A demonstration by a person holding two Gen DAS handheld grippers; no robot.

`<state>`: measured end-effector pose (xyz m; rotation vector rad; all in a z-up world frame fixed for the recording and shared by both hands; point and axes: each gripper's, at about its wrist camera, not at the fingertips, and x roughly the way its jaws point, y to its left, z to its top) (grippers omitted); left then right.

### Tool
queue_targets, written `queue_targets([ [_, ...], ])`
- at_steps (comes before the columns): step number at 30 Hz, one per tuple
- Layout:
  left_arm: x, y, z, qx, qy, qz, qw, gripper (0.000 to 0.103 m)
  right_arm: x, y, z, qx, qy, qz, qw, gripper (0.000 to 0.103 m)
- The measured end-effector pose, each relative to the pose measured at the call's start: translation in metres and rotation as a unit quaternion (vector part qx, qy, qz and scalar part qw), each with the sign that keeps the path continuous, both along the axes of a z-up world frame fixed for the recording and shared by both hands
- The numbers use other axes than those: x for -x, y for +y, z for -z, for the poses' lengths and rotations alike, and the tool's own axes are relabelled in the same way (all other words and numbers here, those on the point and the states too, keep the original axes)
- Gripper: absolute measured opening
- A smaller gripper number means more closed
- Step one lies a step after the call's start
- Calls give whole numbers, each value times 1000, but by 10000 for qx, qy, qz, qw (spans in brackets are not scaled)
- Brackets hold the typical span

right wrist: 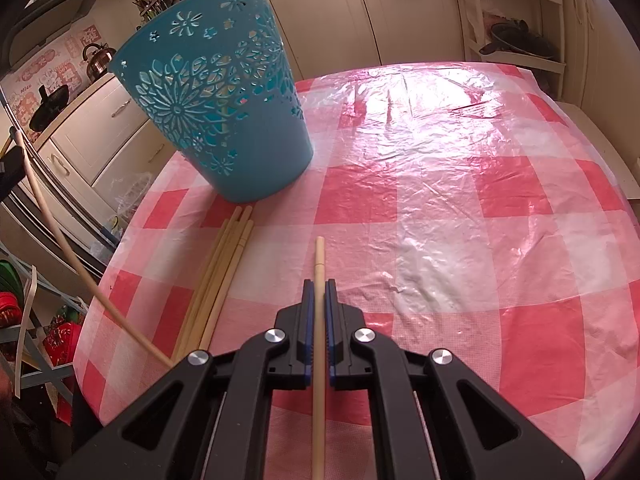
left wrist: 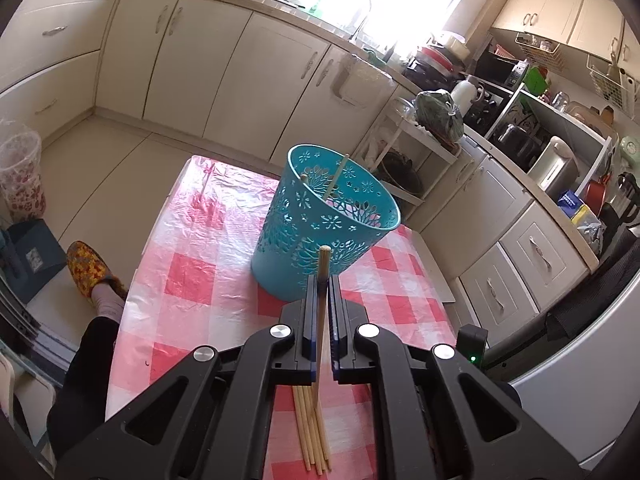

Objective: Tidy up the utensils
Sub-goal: 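Lift the left gripper's stick and drop it into the basket while the right gripper holds its stick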

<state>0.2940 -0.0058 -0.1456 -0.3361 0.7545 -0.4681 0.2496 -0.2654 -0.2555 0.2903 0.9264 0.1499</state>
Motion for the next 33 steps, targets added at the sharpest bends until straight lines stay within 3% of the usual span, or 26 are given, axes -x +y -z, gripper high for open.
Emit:
queue_targets([
  [11, 14, -16, -79, -123, -710, 352, 9968, 5, 0, 1, 0, -3, -1, 2, 10000, 6],
  [17, 7, -8, -149, 70, -1414, 74, 9899, 5, 0, 0, 0, -7, -1, 5, 10000, 6],
  [21, -10, -14, -181, -50, -1852, -271, 9823, 5, 0, 0, 0, -4, -4, 5, 10000, 6],
  [26, -51, -36, -177, -267, -1949, -527, 9790, 5, 0, 1, 0, -5, -5, 4, 10000, 6],
  [29, -78, -55, -152, -659, -1883, -634, 9778, 5, 0, 1, 0, -6, -6, 1, 10000, 6],
  [33, -109, -71, -107, -949, -1441, -534, 9835, 5, 0, 2, 0, -4, -5, -10, 10000, 6],
])
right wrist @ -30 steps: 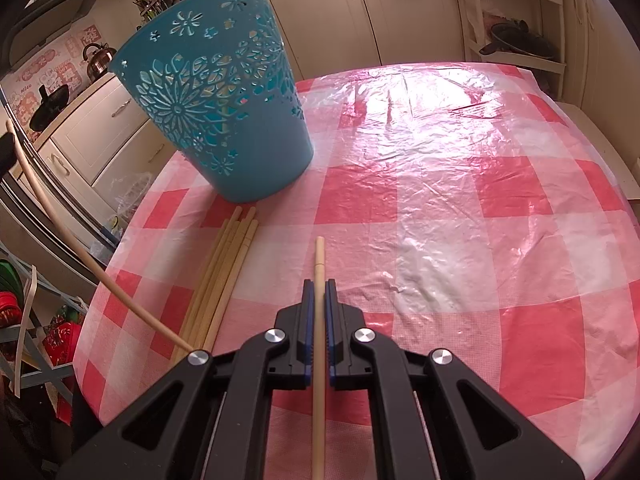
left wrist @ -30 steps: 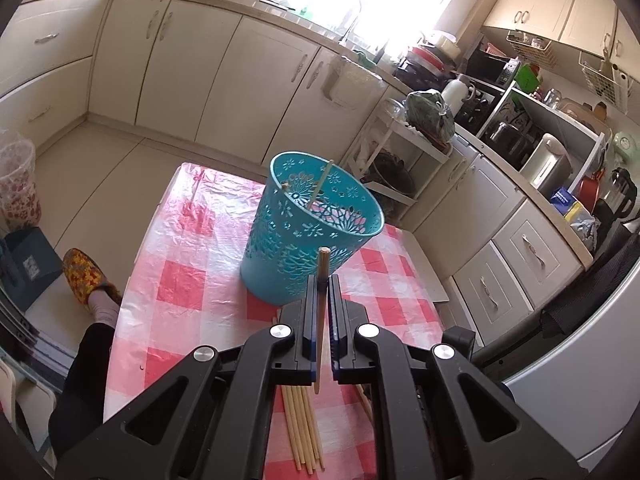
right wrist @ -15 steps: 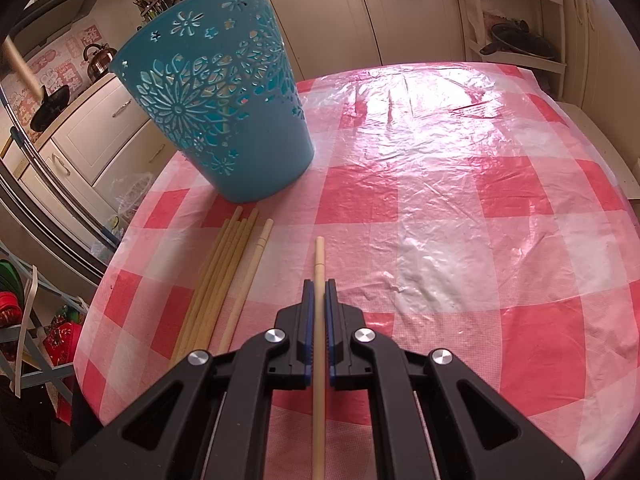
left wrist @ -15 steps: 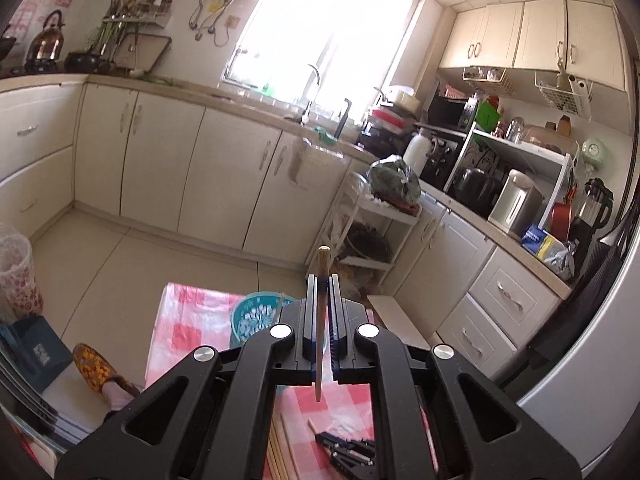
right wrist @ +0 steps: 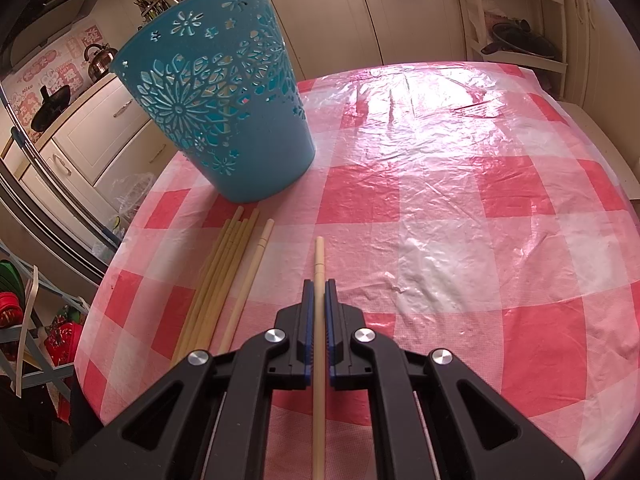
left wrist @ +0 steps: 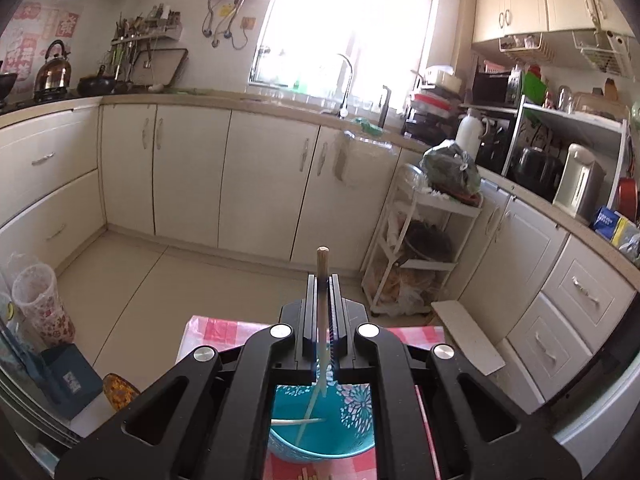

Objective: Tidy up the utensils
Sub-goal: 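Lift the left gripper's stick and drop it into the basket while the right gripper holds its stick, then lift the stick with the right gripper and release it into the basket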

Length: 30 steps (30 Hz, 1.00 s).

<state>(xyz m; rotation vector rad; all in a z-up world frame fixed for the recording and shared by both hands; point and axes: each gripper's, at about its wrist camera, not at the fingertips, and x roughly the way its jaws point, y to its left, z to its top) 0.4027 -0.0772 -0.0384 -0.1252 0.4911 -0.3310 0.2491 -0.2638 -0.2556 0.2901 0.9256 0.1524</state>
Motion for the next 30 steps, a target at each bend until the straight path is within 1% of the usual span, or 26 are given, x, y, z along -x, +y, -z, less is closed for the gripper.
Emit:
queue_targets([
  [3, -16, -7, 34, -224, 366, -52, 9991, 5, 0, 1, 0, -21, 4, -3, 10000, 6],
  [6, -24, -12, 59, -426, 681, -81, 9967, 5, -1, 2, 0, -44, 10, -5, 10000, 6],
  [8, -25, -11, 71, -470, 839, -130, 9953, 6, -1, 0, 0, -89, 17, -5, 10000, 6],
  [10, -21, -4, 76, -402, 918, -141, 9949, 8, -1, -2, 1, -139, 23, -5, 9999, 6],
  [11, -17, 0, 76, -388, 913, -168, 9949, 14, -1, -2, 1, -155, 32, -10, 9999, 6],
  [12, -11, 5, 76, -360, 887, -205, 9952, 25, -1, -3, 0, -175, 44, -21, 9998, 6],
  [13, -5, 13, 74, -307, 842, -256, 9956, 31, -1, -4, 1, -199, 58, -32, 9998, 6],
  [14, 2, 18, 73, -265, 796, -310, 9960, 41, -1, -5, 1, -202, 68, -50, 9998, 6],
  [15, 9, 25, 71, -225, 747, -375, 9962, 48, -1, -4, 0, -167, 72, -81, 9998, 6],
  [17, 23, 42, 72, -155, 715, -471, 9962, 52, -1, 1, -1, 36, 72, -152, 9999, 6],
  [19, 34, 59, 80, -77, 791, -598, 9950, 57, -2, 11, -3, 400, 45, -234, 9989, 6],
  [20, 36, 65, 85, -47, 862, -642, 9942, 59, -1, 17, -4, 628, 25, -280, 9976, 6],
  [22, 42, 76, 99, 19, 1081, -708, 9916, 60, 0, 29, -4, 1076, -47, -384, 9934, 6],
  [23, 45, 82, 109, 63, 1223, -743, 9897, 60, 0, 33, -4, 1184, -73, -396, 9921, 6],
  [24, 48, 87, 117, 111, 1342, -775, 9879, 60, 0, 33, -4, 1173, -67, -384, 9923, 6],
  [26, 56, 96, 134, 229, 1539, -831, 9843, 60, 1, 27, -4, 918, 3, -311, 9953, 6],
  [28, 65, 101, 147, 272, 1681, -877, 9815, 60, 6, 16, -6, 514, 19, -217, 9984, 6],
  [30, 73, 104, 160, 275, 1818, -884, 9790, 61, 15, 1, -16, 15, -95, -158, 9998, 6],
])
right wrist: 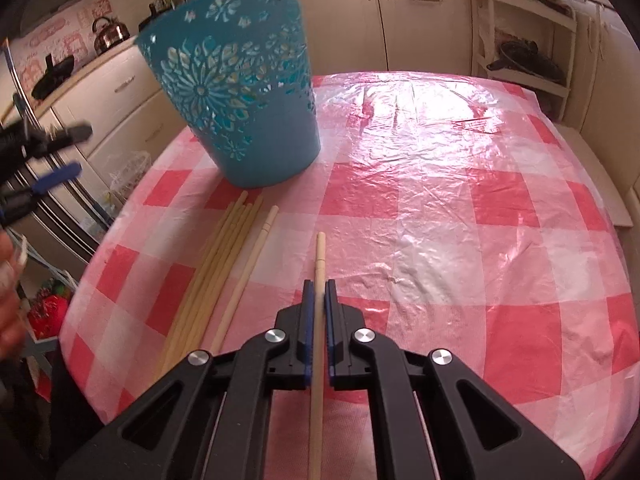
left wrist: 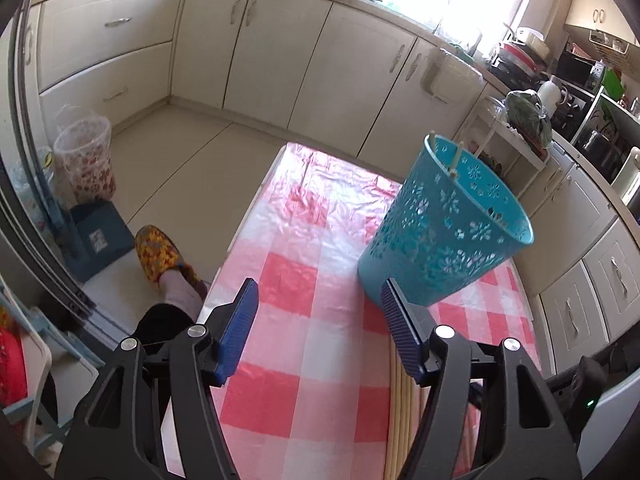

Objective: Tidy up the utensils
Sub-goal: 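Lift the stick with the right gripper and release it into the basket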

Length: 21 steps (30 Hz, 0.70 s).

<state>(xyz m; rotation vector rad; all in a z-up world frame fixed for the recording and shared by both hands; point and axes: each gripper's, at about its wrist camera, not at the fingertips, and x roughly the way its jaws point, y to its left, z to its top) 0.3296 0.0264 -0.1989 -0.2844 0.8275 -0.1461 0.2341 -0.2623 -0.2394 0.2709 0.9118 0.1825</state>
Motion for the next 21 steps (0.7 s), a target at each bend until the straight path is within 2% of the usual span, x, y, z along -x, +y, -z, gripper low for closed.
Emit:
queue_targets([
  [3, 9, 4, 18, -3, 229, -1, 9997, 61, 12, -17, -25, -742, -269, 73, 9969, 6],
  [6, 17, 11, 31, 41, 405, -44, 9992, 61, 14, -32, -63, -1402, -662, 160, 9878, 6],
  [10, 27, 12, 38, 27, 489, -48, 9988, 61, -3, -36, -121, -1945, -1307, 117, 9721, 6],
  [16, 34, 14, 46, 58, 582, -24, 9983, 62, -37, -27, -202, -2089, -2122, -109, 9546, 5],
  [21, 33, 23, 55, 203, 682, -110, 9974, 62, -58, -13, -239, -1599, -2488, -45, 9553, 5],
])
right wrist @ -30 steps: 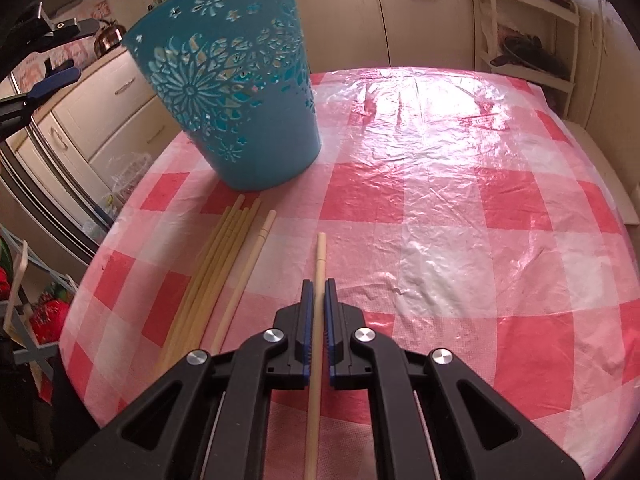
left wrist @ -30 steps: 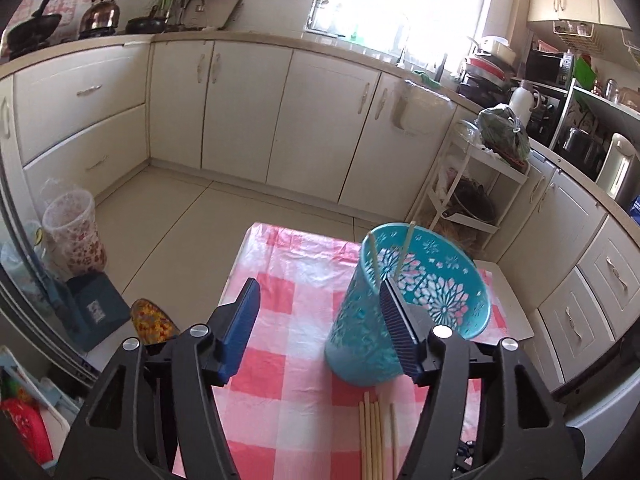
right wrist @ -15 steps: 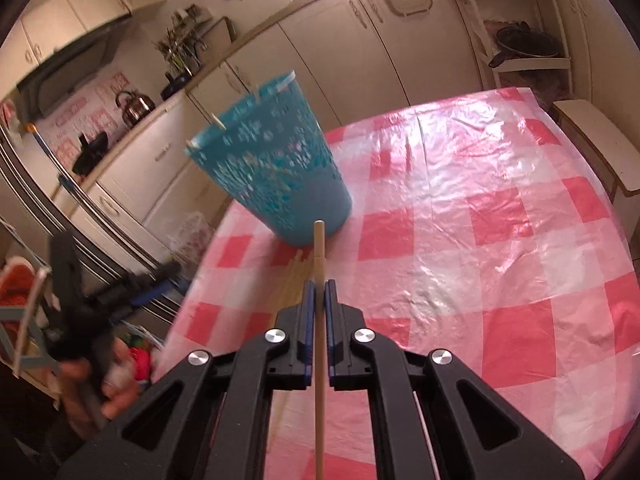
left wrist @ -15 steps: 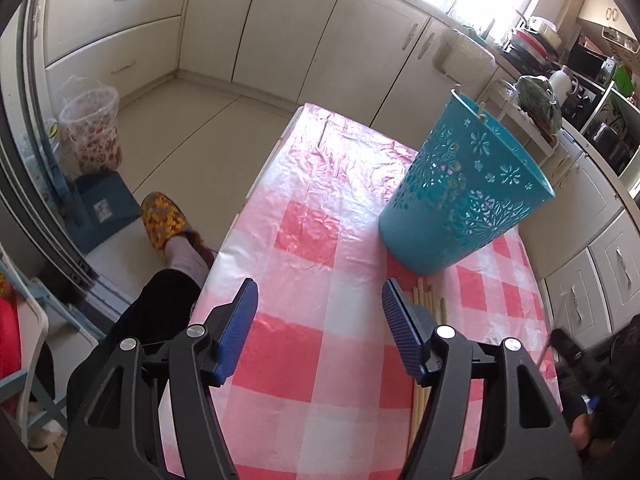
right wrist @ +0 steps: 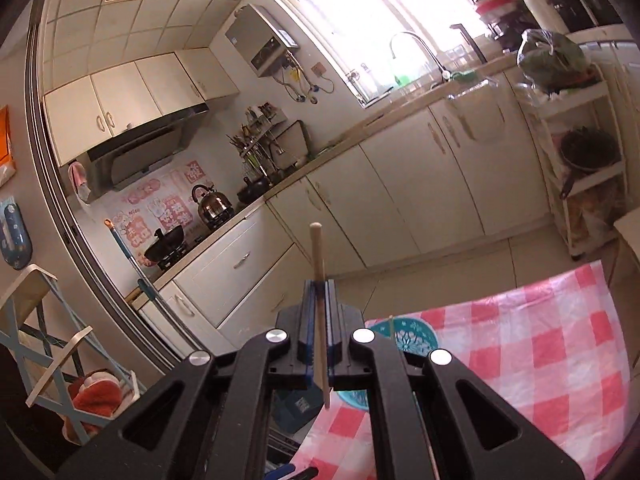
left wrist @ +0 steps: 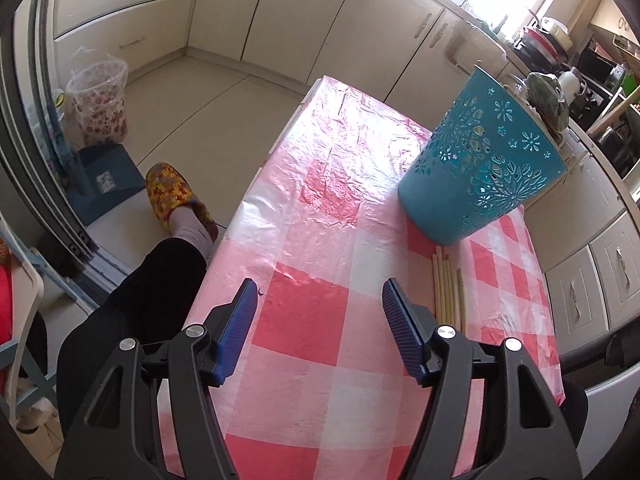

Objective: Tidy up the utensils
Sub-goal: 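Lift the stick with the right gripper and release it into the basket, then bring both open grippers back down beside the wooden sticks on the table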

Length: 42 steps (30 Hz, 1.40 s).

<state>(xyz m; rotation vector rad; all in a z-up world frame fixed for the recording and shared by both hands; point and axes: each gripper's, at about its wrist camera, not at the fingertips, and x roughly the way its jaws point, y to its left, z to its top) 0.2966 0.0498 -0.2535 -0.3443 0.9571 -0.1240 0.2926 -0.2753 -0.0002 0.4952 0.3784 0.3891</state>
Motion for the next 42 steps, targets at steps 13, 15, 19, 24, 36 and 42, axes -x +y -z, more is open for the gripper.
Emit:
queue_targets([
  [13, -1, 9, 8, 126, 97, -62, 9999, 62, -47, 15, 30, 806, 310, 524, 9949, 4],
  [15, -1, 10, 8, 105, 97, -73, 9999, 62, -54, 21, 44, 1001, 471, 530, 9925, 4],
  [19, 2, 7, 2, -44, 13, -79, 10000, 62, -66, 31, 77, 1318, 885, 421, 9864, 4],
  [24, 11, 0, -10, -444, -191, -87, 9988, 71, -58, 33, 99, 1327, 1183, 420, 9832, 4],
  [36, 41, -7, -27, -975, -443, -87, 9942, 86, 40, 51, 139, 1614, 1414, 241, 9764, 28],
  [42, 60, -11, -19, -1058, -366, -113, 9936, 89, 67, 46, 201, 1526, 2276, 320, 9612, 28],
])
